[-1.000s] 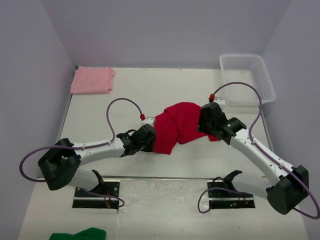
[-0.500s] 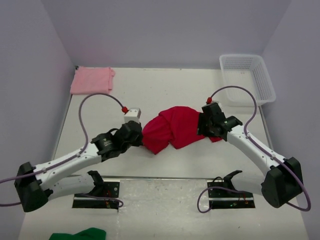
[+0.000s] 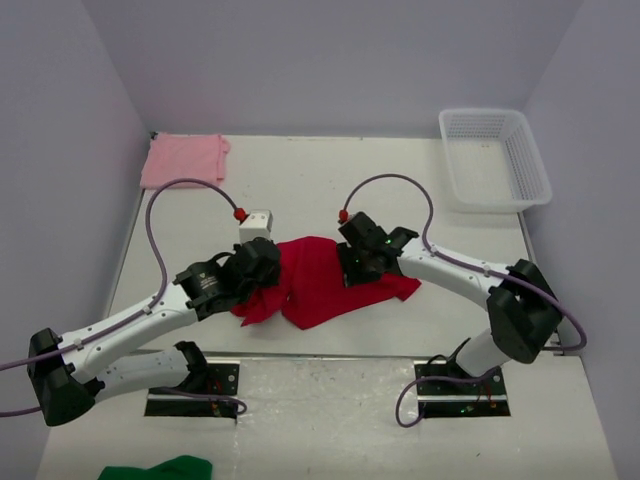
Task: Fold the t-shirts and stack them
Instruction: Flatten out the tshirt
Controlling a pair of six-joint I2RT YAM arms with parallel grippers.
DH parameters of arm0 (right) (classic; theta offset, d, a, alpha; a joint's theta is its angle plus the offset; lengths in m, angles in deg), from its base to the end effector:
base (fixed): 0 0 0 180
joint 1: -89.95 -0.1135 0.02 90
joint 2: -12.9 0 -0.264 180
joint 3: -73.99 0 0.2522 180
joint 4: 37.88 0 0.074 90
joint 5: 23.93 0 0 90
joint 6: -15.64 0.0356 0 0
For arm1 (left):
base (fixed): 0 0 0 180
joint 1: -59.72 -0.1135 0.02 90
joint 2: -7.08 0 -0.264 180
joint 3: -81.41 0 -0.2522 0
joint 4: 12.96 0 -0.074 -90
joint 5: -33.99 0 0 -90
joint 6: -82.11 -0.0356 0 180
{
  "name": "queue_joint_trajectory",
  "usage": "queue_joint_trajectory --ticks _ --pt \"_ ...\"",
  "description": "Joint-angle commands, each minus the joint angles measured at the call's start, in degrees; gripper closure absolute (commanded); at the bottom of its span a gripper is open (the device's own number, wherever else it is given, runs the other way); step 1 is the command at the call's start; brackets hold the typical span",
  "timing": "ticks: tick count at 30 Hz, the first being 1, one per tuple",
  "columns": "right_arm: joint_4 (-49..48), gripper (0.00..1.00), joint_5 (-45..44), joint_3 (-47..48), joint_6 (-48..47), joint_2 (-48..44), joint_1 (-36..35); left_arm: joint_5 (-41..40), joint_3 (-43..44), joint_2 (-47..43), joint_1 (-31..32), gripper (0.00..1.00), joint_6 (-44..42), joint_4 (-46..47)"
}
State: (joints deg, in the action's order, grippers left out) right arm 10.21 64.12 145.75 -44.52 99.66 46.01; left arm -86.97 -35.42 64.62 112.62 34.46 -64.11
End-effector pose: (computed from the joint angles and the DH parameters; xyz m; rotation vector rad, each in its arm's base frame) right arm 0.2156 0.2061 0.2141 -0.3233 2.7049 0.3541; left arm 0.1368 -0.1505 0.2864 -0.0464 2.2411 -0.2571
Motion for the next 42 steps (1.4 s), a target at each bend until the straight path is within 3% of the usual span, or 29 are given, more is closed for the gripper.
queue_joint_trajectory --ticks 1,10,28,31,33,34,42 --pt "-1.98 0.57 1.51 5.54 1.88 3.76 -6.31 -0.59 -1.42 0.64 0.18 1.0 -0.16 2.31" --pt "-2.69 0.59 2.23 15.38 4.16 16.49 -14.76 -0.42 -2.3 1.35 0.18 1.0 -0.25 3.02" --pt "-5.59 0.61 6.0 22.68 5.05 25.73 -15.65 -0.59 -3.62 -1.55 0.18 1.0 -0.34 1.7" --pt "-6.11 0.7 5.82 22.16 5.66 25.65 -15.82 -0.77 -3.62 -1.64 0.09 1.0 -0.42 1.44" --pt "-5.76 0.96 5.04 21.72 5.84 25.3 -15.82 -0.77 -3.62 -1.73 0.09 1.0 -0.51 1.26" --pt "-4.63 1.0 2.6 21.55 6.36 24.17 -15.82 -0.94 -3.53 -1.73 0.09 1.0 -0.6 1.09" --pt "13.98 1.0 -18.68 23.73 4.01 5.45 -15.91 -4.19 4.72 -4.1 0.18 1.0 -3.14 -4.62"
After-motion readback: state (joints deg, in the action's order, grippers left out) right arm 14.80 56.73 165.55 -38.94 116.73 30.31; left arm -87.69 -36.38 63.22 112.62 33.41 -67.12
